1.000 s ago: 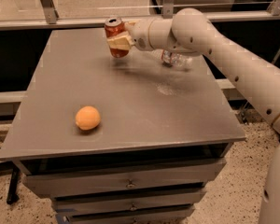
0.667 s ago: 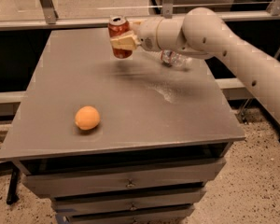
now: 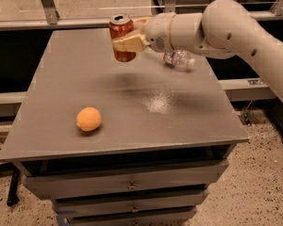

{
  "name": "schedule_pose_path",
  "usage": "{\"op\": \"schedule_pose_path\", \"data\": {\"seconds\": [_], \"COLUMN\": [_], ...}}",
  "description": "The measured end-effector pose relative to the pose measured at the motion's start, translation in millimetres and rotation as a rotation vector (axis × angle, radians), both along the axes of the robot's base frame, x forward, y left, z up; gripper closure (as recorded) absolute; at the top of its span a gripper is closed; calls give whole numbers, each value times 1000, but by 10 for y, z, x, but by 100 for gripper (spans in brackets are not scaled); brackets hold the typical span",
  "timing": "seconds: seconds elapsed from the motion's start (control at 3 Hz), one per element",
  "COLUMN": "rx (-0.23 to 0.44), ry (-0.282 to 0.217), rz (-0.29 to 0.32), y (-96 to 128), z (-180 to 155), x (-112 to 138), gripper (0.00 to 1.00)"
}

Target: Move coke can near orange

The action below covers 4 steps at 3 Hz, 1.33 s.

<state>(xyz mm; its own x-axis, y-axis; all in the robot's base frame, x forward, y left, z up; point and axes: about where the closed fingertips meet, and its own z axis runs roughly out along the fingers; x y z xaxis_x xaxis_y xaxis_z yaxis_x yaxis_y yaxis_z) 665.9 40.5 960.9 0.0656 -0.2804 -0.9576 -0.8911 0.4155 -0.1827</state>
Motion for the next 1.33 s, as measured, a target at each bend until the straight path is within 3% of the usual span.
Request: {"op": "schedule_pose_path", "data": {"seconds": [0.33, 0.67, 1.0, 1.33], "rx": [0, 35, 83, 121], "ry": [16, 80, 174, 233], "rz": [-9, -31, -46, -21], "y": [-201, -438, -605, -563], "z": [15, -151, -455, -630], "x": [-297, -555, -858, -1103], "gripper": [100, 100, 100, 100]}}
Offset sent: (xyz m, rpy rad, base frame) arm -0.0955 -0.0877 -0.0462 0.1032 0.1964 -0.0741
